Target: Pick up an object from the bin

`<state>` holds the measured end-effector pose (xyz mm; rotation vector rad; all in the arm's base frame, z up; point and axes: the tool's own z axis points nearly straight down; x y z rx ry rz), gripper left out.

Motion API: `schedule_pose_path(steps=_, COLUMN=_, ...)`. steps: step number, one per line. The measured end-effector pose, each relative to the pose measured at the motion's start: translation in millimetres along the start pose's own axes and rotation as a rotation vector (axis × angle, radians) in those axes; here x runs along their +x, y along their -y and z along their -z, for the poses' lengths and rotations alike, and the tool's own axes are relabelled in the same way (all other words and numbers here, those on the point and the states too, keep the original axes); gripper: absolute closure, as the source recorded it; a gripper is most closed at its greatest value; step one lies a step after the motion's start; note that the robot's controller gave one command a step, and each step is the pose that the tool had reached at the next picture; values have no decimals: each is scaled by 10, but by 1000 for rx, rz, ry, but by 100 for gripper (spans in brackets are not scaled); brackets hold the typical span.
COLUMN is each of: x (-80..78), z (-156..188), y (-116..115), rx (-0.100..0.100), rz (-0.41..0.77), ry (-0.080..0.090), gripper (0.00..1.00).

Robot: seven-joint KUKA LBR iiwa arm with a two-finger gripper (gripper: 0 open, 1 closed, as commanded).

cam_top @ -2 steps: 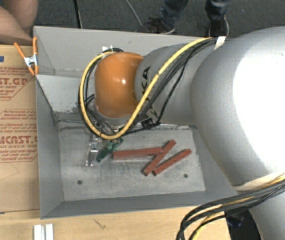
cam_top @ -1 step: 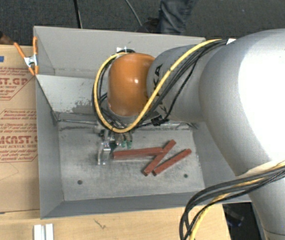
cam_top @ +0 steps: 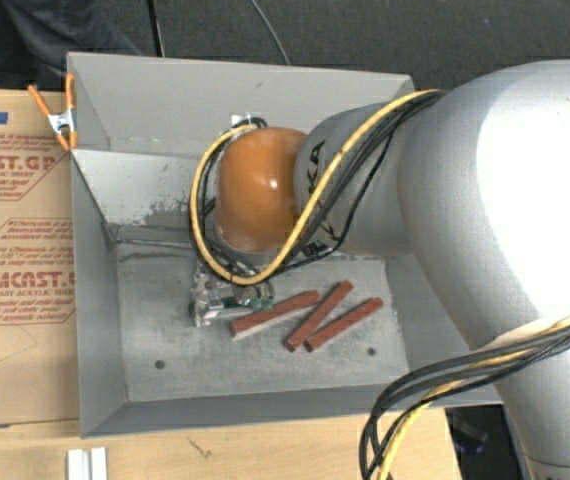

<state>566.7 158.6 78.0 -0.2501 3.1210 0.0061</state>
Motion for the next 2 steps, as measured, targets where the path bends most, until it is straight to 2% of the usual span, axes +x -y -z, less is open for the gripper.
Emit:
schedule_pose_path(steps=1, x=0, z=0, y=0, rx=0, rz=0, ry=0, gripper=100)
schedule_pose_path(steps=2, x=46, z=1417, y=87, rx=2, rz=29, ry=-7, gripper=100)
